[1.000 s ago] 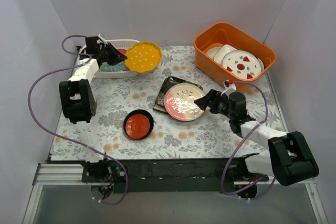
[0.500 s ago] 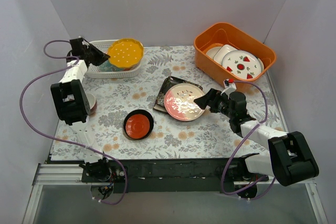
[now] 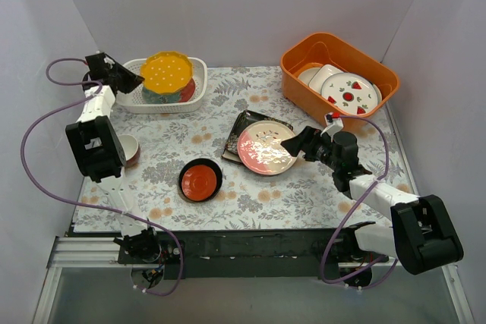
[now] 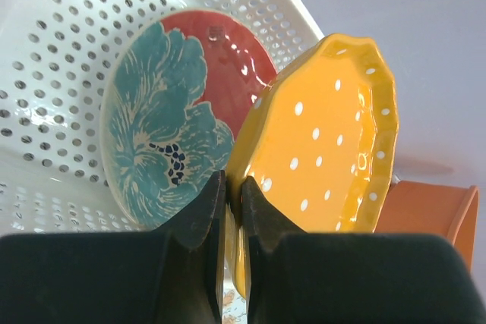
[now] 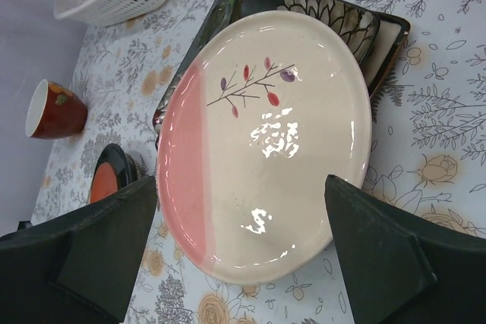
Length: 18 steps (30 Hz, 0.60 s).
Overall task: Place the plates into the plastic bin on the countertop
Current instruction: Place the plate in the plastic bin.
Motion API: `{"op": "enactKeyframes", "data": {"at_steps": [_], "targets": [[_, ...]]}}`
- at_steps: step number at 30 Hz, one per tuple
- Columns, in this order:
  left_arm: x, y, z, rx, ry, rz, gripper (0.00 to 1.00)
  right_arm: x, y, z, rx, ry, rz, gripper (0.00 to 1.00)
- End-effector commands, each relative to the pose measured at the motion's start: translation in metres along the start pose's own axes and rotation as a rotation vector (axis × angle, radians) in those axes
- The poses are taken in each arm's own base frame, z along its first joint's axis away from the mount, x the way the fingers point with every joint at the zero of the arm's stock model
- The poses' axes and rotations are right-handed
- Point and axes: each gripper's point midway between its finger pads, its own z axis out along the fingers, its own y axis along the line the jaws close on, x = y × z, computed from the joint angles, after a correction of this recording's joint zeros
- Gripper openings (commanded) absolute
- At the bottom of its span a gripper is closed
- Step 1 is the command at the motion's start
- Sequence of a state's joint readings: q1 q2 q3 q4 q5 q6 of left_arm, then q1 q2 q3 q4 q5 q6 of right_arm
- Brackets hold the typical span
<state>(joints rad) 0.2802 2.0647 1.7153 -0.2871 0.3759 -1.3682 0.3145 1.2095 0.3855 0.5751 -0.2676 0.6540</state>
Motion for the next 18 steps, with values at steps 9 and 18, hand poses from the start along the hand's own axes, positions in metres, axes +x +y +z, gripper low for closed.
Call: {"op": "enactKeyframes", "data": {"at_steps": [9, 18], "targets": [[-0.051, -0.058, -0.02, 0.152, -0.107, 0.013, 0.0, -0.018, 0.012, 0.004, -0.034, -0.044, -0.02, 0.98], [-0.048, -0.034, -0.001, 0.107, -0.094, -0.005, 0.0, -0.015, 0.013, 0.008, -0.045, -0.025, -0.017, 0.98]]}}
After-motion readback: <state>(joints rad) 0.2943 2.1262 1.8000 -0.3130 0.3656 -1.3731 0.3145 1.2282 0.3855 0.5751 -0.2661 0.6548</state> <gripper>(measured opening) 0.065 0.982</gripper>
